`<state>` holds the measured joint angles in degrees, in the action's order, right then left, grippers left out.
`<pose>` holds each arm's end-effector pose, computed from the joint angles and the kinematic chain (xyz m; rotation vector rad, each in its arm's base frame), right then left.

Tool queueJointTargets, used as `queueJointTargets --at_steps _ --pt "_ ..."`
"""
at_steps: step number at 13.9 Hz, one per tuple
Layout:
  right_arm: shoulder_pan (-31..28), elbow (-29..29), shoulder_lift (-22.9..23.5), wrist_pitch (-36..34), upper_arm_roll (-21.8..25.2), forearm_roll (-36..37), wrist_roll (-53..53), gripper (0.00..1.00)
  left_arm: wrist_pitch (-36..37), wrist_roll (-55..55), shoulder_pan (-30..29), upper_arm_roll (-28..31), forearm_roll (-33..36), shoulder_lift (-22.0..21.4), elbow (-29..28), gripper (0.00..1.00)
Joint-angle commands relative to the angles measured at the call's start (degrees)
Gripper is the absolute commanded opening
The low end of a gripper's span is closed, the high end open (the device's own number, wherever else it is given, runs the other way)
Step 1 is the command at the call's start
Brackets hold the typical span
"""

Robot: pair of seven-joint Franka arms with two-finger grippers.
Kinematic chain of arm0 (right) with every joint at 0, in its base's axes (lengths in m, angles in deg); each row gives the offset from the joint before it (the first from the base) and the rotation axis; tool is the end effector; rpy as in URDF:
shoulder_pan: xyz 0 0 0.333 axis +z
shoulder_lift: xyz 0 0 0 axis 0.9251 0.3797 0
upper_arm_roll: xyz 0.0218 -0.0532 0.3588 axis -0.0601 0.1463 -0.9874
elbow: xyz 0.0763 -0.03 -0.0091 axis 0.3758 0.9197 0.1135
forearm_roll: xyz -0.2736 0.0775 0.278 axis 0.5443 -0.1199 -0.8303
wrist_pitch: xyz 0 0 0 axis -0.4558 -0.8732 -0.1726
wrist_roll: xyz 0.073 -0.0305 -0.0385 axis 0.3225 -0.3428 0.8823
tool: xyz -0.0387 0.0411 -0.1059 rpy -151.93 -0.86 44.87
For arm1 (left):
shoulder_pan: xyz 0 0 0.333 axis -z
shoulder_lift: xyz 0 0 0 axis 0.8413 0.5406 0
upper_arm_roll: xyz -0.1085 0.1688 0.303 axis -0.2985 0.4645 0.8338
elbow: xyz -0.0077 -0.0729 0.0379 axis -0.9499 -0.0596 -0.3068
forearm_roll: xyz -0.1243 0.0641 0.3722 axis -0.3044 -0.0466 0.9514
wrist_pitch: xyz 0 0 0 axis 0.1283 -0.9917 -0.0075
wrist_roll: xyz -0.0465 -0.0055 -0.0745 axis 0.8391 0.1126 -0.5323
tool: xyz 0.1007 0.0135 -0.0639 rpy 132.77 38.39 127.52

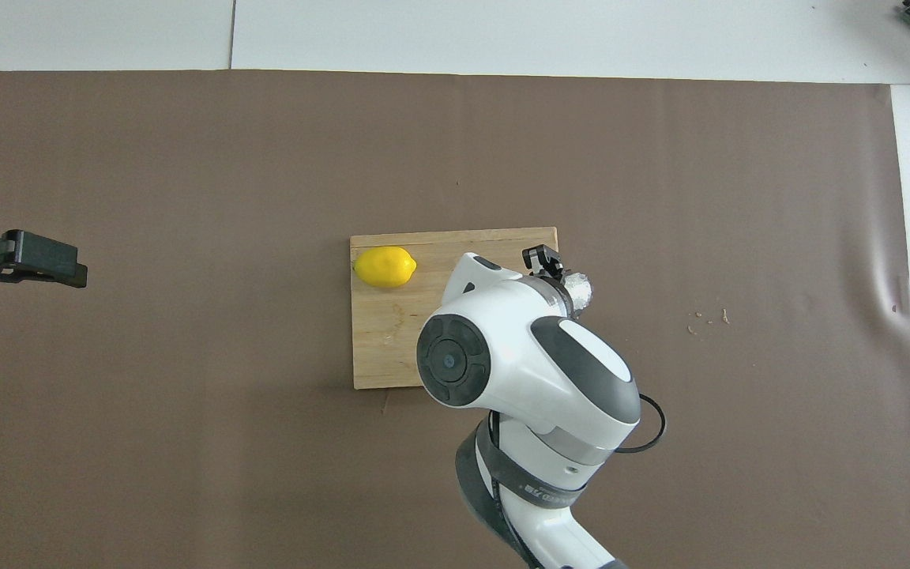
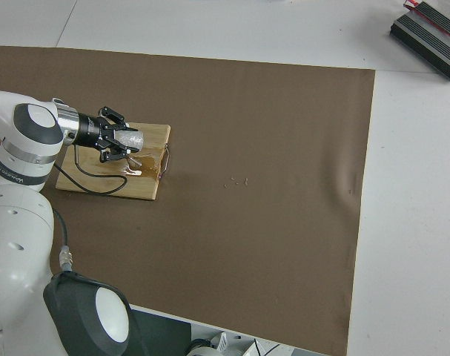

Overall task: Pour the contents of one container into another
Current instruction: 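Tilt the glass cup with the right gripper to pour into the metal cup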

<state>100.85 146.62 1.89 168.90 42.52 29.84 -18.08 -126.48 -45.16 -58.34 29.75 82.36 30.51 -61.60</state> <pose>0.5211 0.3221 0.4474 1.5968 2.0355 -0.2779 0.5325 -0.0378 0.6661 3.0738 -0.0067 -0.0708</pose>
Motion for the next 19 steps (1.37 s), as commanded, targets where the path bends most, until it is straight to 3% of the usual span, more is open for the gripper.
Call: queueJointTargets --at_steps 1,10,19 --pt "-0.04 1.6 -0.8 0.96 -0.48 2.62 0.15 0.0 0.09 0.14 0.89 0.93 -0.31 -1.92 -2.04 1.0" --pt "1.55 2.31 -0.8 1.75 -0.83 8.76 0.06 0.0 0.09 0.14 0.89 0.93 -0.31 -1.83 -2.04 1.0" --pt "1.72 2.31 -0.89 1.49 -0.83 9.91 -0.29 0.0 0.09 0.23 0.81 0.93 -0.31 -1.92 -2.04 1.0"
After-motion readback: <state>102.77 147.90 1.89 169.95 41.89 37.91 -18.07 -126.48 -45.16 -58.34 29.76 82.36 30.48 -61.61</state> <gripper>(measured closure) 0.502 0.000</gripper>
